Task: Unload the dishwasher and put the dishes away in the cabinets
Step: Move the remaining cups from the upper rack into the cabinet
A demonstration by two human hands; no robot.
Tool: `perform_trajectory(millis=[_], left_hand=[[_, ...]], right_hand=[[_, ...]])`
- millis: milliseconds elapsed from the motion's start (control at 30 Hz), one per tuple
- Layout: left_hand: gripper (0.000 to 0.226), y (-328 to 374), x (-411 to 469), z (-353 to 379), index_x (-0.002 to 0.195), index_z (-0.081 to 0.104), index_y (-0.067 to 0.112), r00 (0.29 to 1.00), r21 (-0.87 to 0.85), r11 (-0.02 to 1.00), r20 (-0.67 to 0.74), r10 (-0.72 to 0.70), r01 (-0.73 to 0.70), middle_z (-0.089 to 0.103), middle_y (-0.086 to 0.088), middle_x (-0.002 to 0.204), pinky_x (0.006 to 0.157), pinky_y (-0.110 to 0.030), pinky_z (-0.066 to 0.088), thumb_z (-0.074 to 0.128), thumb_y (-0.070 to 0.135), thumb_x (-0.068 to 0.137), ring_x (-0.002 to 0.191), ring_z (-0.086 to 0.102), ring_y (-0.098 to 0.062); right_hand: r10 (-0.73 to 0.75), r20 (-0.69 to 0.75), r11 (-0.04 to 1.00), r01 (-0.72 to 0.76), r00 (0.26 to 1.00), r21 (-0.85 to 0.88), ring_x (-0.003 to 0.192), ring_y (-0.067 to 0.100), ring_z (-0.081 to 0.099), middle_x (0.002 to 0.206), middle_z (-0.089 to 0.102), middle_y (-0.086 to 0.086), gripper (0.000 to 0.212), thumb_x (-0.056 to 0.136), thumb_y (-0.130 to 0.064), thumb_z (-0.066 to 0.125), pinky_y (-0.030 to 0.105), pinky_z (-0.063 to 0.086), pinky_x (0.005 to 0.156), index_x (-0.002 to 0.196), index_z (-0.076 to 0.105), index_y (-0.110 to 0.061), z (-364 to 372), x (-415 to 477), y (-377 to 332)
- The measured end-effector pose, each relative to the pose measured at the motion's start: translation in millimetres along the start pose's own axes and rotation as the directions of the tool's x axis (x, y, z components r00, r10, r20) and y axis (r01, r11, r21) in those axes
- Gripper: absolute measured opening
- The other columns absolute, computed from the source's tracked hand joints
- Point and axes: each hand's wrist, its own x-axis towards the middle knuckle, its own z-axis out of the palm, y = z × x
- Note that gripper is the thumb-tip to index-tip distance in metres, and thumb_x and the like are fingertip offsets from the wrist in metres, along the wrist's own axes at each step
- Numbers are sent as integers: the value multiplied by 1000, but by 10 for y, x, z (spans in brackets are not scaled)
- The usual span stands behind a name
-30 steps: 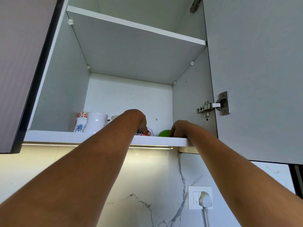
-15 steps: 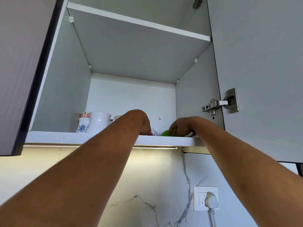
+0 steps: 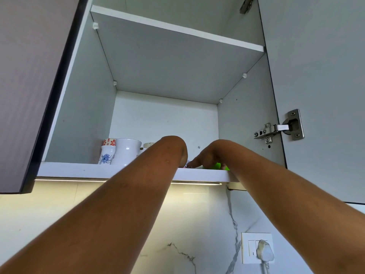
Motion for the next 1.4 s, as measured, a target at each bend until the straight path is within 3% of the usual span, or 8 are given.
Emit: perform_trajectory(millis=[100,200,367,567,767,967,1133,1400], left_hand=[[45,-16,-12,22,139,44,18,1000,-14,1000,-4,-3,2,47,-5,138,99,-34,38,46,28,95,109,48,-22],[39,-3,-104,27,129,53,20,1000,-33,999,18,14,-13,51,-2,130,97,-34,38,49,32,92,105,49,-23],[74,28,-189,58,117,57,19,998,-30,999,54,24,-22,53,-6,132,107,-41,36,49,44,48,116,51,-25],[61,70,-209,96,137,39,26,996,-76,994,29,79,-77,42,-3,141,109,-41,32,54,43,81,120,45,-26],[45,122,-290,106,142,36,21,991,-79,988,-14,132,-133,35,-4,147,94,-33,35,45,21,98,131,40,-28],[32,339,-543,75,123,62,12,927,-388,886,-360,108,-254,62,-8,118,60,-20,42,53,13,93,92,55,-18],[34,582,-685,234,105,62,3,839,-499,817,-543,-34,-290,61,-19,116,90,-38,45,44,30,94,107,57,-34],[48,881,-796,435,112,61,12,660,-233,960,-747,-74,-157,64,-12,110,89,-42,45,18,29,102,102,58,-34]], right_hand=[[-4,-139,998,13,990,62,127,28,43,149,36,15,46,99,-2,39,36,30,111,144,36,-9,-14,6,91],[182,-340,983,-178,923,43,99,25,59,128,59,17,32,92,-2,52,30,51,83,123,59,-1,-55,123,303],[299,-231,928,-339,926,-155,83,22,55,106,57,12,20,91,-4,49,32,47,88,106,61,2,-14,136,438],[299,-149,931,-322,943,-169,95,23,52,128,55,12,35,93,-18,45,32,44,92,124,54,-4,21,244,473],[227,-120,971,-235,966,-52,108,25,54,123,53,14,38,95,-21,47,37,43,103,127,51,-1,76,132,446],[92,-146,993,-80,985,90,111,24,52,134,51,7,39,95,-25,49,32,42,93,131,52,-9,195,-111,448],[84,-331,987,-32,940,159,121,28,53,134,54,16,38,98,-22,42,35,40,102,127,56,0,345,-344,525],[113,-463,959,25,879,281,117,29,53,129,57,16,46,102,-27,25,33,38,98,117,59,0,537,-690,551]])
